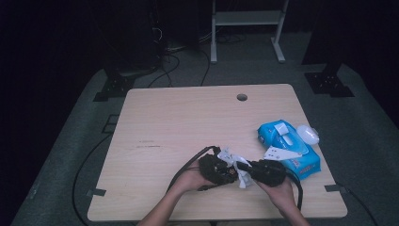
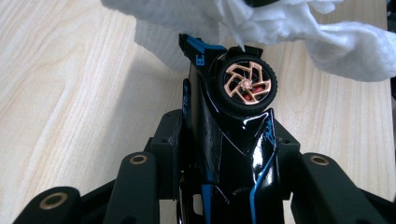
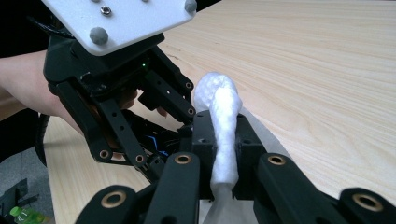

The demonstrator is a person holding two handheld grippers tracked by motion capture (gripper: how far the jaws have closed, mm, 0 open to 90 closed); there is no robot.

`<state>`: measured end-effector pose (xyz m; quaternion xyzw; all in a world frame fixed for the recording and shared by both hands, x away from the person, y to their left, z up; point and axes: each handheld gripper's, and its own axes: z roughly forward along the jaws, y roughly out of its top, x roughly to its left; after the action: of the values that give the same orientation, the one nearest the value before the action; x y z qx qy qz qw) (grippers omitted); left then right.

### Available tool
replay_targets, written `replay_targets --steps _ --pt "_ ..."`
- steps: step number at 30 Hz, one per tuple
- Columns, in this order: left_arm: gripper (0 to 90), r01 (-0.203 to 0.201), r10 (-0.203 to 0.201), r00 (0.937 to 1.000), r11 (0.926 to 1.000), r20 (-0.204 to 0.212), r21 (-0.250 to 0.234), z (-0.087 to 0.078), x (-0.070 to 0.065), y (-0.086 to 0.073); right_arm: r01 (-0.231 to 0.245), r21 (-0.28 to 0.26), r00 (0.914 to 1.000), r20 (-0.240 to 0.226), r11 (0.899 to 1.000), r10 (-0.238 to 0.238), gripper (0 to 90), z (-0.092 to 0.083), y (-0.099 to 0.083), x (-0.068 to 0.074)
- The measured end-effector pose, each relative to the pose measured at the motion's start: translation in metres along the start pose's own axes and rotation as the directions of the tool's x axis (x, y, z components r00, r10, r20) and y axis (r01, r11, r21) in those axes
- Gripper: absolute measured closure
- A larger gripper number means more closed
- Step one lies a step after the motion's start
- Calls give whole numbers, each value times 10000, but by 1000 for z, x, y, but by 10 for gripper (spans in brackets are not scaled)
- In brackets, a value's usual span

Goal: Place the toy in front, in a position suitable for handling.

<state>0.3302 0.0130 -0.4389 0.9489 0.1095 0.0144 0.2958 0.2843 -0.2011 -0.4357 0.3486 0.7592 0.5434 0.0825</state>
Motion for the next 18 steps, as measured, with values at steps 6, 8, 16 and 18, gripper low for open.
replay_targets --steps 6,8,16,18 --pt "512 149 -146 9999 9992 79 -362 -8 0 0 9 76 10000 -11 10000 -9 821 1 -1 -1" --pt "498 134 -134 9999 9990 6 -423 -12 -1 0 -15 129 10000 -43 9999 16 821 2 -1 0" --pt "411 520 -518 9986 9928 47 -1081 -31 -3 -25 -110 163 9993 -364 9998 116 821 3 0 1" --pt "398 594 -589 9982 9894 76 -1325 -35 -5 -35 -52 204 9987 -497 9998 62 820 4 1 3"
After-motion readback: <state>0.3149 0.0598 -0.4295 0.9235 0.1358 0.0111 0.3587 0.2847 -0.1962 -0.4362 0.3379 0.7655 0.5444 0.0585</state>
